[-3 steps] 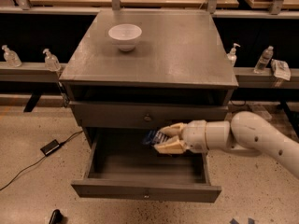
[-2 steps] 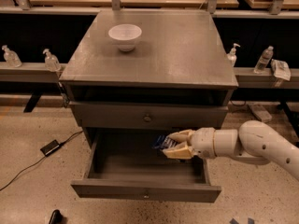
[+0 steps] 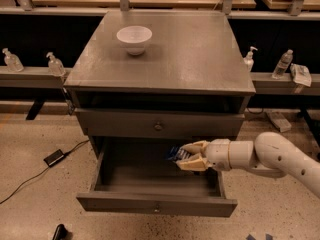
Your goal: Place rxbar blueberry into middle drawer
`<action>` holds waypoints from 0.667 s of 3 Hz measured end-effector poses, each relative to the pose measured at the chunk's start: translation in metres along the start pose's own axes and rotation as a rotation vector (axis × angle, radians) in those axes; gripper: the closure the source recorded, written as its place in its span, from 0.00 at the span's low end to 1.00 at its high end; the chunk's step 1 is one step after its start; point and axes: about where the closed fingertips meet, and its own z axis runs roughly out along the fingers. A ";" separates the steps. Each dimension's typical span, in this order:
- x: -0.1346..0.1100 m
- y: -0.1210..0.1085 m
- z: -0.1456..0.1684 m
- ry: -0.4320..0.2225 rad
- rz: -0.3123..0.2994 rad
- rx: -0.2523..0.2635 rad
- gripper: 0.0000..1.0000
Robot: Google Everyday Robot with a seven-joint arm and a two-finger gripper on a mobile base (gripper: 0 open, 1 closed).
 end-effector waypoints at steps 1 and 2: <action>0.040 -0.019 0.024 -0.070 -0.016 -0.051 1.00; 0.081 -0.034 0.051 -0.143 -0.019 -0.110 1.00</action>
Offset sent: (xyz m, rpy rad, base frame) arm 0.0512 -0.0066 -0.1577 0.2438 -0.0350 0.1529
